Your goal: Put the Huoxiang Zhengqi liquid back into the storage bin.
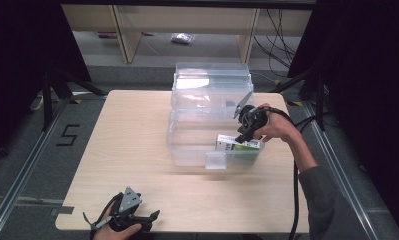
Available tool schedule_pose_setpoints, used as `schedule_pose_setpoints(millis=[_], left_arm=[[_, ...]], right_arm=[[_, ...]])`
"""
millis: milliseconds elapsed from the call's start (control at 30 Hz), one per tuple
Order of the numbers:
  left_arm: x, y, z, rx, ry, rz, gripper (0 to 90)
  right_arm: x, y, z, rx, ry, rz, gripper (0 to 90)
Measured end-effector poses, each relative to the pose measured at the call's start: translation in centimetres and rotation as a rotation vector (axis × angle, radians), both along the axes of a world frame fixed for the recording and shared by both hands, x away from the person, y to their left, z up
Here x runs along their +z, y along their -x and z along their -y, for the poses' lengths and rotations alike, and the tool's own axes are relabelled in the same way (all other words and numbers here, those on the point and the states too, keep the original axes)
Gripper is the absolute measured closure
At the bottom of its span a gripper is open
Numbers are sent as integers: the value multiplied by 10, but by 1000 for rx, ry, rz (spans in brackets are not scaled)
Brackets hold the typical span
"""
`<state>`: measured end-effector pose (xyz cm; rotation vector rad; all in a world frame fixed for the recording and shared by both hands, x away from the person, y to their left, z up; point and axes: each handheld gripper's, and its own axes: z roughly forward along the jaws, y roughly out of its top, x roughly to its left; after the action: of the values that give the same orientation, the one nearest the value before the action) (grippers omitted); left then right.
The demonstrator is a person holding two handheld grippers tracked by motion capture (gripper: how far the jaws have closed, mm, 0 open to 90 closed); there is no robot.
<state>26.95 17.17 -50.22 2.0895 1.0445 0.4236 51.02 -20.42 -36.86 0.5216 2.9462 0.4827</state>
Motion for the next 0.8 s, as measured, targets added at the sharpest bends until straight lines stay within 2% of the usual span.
schedule_pose_setpoints(millis=[67,133,167,267,300,333,367,733,800], left_arm=[[0,0,0,-1,7,4,151],[0,-1,0,-7,-5,5,151],[0,0,0,-7,-10,5,151],[0,0,0,-7,-10,4,151],[0,0,-1,-7,-10,4,151],[0,0,-1,-7,-10,4,151],[0,0,0,-8,-6,6,151],[0,0,-1,-6,-7,5,151],[0,0,0,-5,-4,5,151]], right_arm=[[2,1,1,-13,-9,0,554],[4,4,2,-42,-15,-7,550],[5,2,3,-20,-28,5,549],[7,6,4,-75,-27,-8,545],[7,3,5,-32,-39,18,542],[8,5,5,-59,-38,15,539],[8,4,6,-45,-46,23,536],[9,7,9,-72,-70,31,522],[9,7,10,-64,-75,38,521]])
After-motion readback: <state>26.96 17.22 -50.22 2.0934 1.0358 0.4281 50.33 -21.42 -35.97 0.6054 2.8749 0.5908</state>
